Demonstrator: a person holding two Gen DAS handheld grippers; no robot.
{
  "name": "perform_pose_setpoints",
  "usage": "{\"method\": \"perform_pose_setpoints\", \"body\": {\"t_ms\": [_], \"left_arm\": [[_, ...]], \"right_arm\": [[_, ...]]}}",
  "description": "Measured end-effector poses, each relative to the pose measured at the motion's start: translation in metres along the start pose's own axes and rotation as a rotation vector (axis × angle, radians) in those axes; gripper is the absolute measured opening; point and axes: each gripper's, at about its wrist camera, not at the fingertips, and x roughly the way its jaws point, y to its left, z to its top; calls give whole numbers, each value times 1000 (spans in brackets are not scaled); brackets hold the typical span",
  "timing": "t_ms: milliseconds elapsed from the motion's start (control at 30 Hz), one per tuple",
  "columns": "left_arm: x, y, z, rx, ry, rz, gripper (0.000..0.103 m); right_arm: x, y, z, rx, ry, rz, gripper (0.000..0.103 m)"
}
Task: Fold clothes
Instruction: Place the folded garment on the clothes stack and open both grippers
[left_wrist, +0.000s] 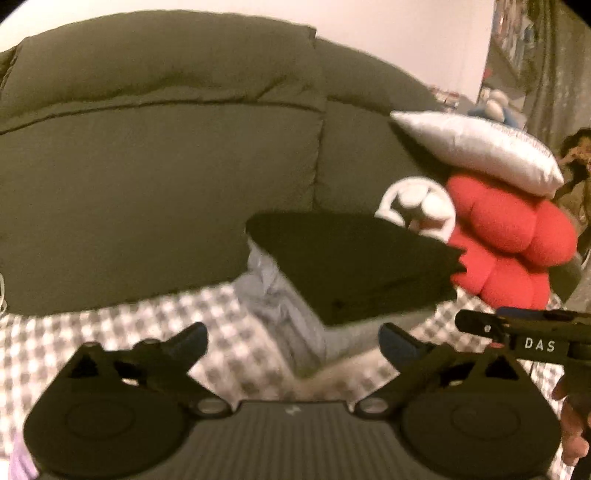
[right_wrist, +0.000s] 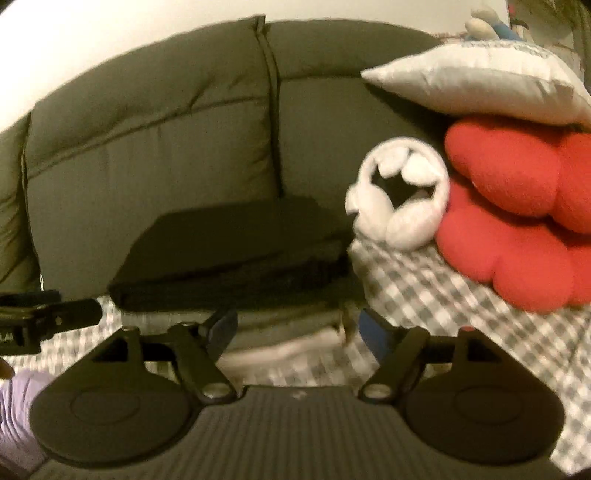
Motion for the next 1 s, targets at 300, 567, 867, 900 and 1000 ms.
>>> {"method": "perform_pose_setpoints", "body": {"t_ms": [300,567,867,900,1000], "left_arm": [[-21,-15,-19,71,63,94,102],[-30,-29,-23,106,69,95,102],[-31,-34,-25,123,86,96,102],[-30,-34,-25,125,89,96,102],[-28,-34,-26,128,97,95,102]], "right_arm": [[-23,6,-20,-6,59,-31,103],[-37,13,-30,-54,84,-44,103],[-38,16,-31,-64,95,-47,103],[-38,16,-31,-63,97,-46,103],[-36,16,-32,-61,103,-40,103]]}}
